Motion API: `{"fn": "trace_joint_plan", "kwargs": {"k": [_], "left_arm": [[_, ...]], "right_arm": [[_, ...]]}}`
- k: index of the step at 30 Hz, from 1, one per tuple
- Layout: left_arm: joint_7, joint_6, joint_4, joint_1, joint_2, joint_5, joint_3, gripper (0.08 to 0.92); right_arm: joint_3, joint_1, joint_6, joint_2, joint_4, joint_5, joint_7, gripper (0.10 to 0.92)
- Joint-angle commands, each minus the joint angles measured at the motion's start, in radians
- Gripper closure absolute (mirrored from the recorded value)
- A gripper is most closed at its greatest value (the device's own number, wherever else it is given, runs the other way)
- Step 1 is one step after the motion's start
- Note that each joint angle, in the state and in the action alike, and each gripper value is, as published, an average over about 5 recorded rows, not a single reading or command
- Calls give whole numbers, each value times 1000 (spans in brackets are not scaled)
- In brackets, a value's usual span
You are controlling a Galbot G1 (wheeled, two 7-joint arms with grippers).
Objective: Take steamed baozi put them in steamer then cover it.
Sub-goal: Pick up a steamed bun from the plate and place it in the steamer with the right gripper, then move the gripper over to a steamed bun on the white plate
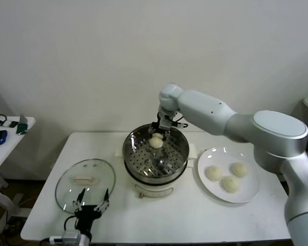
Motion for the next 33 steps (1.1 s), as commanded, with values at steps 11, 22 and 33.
{"fn": "trace_joint_plan", "kwargs": {"k": [11,22,33], "left_arm": [[10,9,-25,18,1,11,10,177],[11,-4,-8,4,7,9,10,177],[9,-23,0,10,4,7,-3,177]], "right_arm": [[-547,527,-293,-278,236,935,-164,203],[-821,625,-842,-666,626,1041,-8,203],[-574,251,-1017,-722,629,831,138,203]]}}
